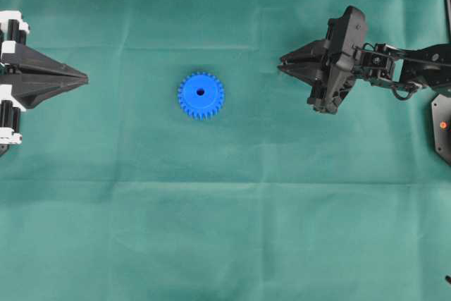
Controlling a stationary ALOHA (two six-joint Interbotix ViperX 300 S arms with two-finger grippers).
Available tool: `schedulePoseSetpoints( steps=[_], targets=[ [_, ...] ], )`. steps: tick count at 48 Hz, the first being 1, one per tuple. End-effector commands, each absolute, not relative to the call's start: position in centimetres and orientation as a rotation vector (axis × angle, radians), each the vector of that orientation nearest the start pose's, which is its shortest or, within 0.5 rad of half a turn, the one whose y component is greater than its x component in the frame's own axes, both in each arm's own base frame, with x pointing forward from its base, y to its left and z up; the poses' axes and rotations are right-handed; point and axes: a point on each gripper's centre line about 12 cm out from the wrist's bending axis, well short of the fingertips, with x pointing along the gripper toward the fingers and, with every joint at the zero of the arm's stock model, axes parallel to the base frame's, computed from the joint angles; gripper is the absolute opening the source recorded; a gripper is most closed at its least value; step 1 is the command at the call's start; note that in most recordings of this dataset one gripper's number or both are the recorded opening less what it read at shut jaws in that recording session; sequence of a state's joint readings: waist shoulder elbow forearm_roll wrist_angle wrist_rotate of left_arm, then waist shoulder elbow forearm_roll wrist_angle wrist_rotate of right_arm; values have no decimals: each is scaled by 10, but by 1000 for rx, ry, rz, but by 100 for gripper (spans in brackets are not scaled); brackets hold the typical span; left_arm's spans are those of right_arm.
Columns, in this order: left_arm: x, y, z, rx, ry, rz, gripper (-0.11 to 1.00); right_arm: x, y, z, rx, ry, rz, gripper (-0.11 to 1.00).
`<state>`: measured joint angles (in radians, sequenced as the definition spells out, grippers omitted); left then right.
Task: Insert the shaft placed at a random location into the center hole of the medium gear at another random location.
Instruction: 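Close the right gripper on the shaft and lift it, then carry the shaft left with the right gripper over the blue gear's hole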
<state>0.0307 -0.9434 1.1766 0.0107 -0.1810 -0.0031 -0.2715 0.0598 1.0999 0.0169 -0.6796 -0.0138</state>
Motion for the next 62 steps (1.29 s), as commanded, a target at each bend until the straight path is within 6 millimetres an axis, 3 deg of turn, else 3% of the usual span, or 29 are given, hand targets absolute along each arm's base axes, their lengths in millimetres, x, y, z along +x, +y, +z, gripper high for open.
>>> schedulePoseSetpoints(
  steps=[1,16,47,62],
  targets=[
    [204,7,285,9,26,31,0,296,-85,102,43,438,-273,14],
    [204,7,285,7,26,31,0,300,-86,108,41,420,-274,14],
    [204,7,285,7,31,31,0,298,-82,188,37,388,-263,14],
    [204,7,286,8,29,31,0,301,-81,191,37,391,-257,14]
  ],
)
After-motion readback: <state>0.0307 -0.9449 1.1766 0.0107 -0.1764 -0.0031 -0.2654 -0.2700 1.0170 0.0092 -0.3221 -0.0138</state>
